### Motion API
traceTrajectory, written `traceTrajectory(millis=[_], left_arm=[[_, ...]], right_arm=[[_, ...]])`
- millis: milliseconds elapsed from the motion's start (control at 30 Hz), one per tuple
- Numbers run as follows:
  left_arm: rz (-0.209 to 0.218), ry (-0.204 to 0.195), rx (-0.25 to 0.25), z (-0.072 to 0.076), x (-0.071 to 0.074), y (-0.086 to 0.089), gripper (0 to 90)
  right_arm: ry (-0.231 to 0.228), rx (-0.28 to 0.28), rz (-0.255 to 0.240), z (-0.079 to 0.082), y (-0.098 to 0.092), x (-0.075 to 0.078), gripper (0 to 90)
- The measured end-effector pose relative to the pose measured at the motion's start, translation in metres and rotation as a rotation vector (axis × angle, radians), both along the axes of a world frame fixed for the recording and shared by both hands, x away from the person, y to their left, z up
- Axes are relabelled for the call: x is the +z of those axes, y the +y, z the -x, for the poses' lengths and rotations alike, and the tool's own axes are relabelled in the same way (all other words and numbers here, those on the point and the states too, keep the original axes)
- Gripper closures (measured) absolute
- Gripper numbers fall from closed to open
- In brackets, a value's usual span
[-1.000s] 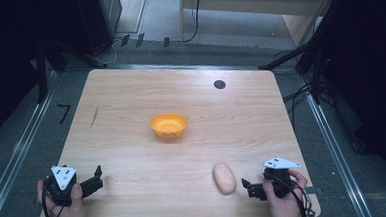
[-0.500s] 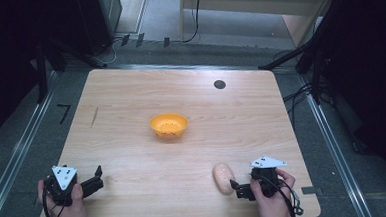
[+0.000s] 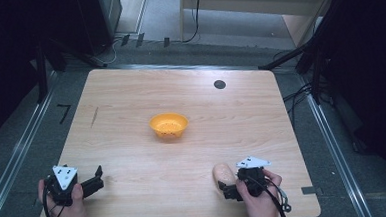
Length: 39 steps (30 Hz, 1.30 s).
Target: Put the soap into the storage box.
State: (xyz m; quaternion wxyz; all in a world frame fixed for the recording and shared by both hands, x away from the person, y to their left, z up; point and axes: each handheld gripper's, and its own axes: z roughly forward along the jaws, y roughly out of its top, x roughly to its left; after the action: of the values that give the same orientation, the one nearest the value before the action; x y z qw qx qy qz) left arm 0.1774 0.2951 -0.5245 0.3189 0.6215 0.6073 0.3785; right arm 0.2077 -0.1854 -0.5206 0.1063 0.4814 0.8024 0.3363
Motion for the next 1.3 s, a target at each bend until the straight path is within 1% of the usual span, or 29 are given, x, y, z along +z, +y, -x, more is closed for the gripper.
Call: traceTrajectory(millis=[133,167,267,300,433,567,600,700,800,867,933,1000,1100,1133,1233,1267,1300], left_arm=[[0.000,0.002,-0.003,0.000,0.000,0.000,0.0],[0.000,0.002,-0.003,0.000,0.000,0.000,0.0],[0.001,0.001,-0.003,0.000,0.000,0.000,0.0],[0.001,0.002,-0.004,0.000,0.000,0.000,0.0],[0.002,0.002,-0.003,0.000,0.000,0.000,0.0],[0.000,0.005,-0.004,0.000,0.000,0.000,0.0],[0.001,0.004,-0.005,0.000,0.000,0.000,0.0],[0.001,0.004,-0.004,0.000,0.000,0.000,0.0],[0.001,0.005,-0.006,0.000,0.000,0.000,0.0],[-0.001,0.007,-0.006,0.000,0.000,0.000,0.0],[-0.001,0.007,-0.007,0.000,0.000,0.000,0.0],[0.000,0.007,-0.009,0.000,0.000,0.000,0.0],[-0.001,0.008,-0.010,0.000,0.000,0.000,0.0],[-0.001,0.008,-0.010,0.000,0.000,0.000,0.0],[-0.001,0.009,-0.010,-0.001,0.000,0.000,0.0],[-0.001,0.009,-0.010,-0.001,0.000,0.000,0.0],[-0.002,0.009,-0.011,-0.001,0.000,0.000,0.0]], right_arm=[[-0.001,0.004,0.002,0.000,0.003,-0.001,0.1],[-0.002,0.009,0.010,0.000,0.005,-0.002,0.0],[-0.005,0.008,0.014,0.000,0.006,-0.003,0.0],[-0.006,0.016,0.021,0.000,0.007,-0.004,0.0],[-0.002,0.009,0.024,0.000,0.008,-0.005,0.0],[-0.010,-0.006,0.030,-0.001,0.009,-0.005,0.0],[-0.014,-0.013,0.037,-0.001,0.011,-0.006,0.0],[0.001,-0.017,0.048,-0.002,0.015,-0.008,0.0],[-0.004,-0.014,0.064,-0.002,0.019,-0.010,0.0],[-0.010,-0.024,0.069,-0.003,0.021,-0.010,0.0],[-0.009,-0.038,0.069,-0.003,0.022,-0.009,4.1],[-0.023,-0.056,0.080,-0.004,0.023,-0.009,8.4],[-0.027,-0.057,0.079,-0.004,0.024,-0.008,13.3],[-0.027,-0.057,0.079,-0.004,0.024,-0.008,13.3],[-0.011,-0.054,0.085,-0.004,0.026,-0.010,17.0],[-0.011,-0.054,0.085,-0.004,0.026,-0.010,17.0],[0.001,-0.060,0.092,-0.004,0.026,-0.010,18.5]])
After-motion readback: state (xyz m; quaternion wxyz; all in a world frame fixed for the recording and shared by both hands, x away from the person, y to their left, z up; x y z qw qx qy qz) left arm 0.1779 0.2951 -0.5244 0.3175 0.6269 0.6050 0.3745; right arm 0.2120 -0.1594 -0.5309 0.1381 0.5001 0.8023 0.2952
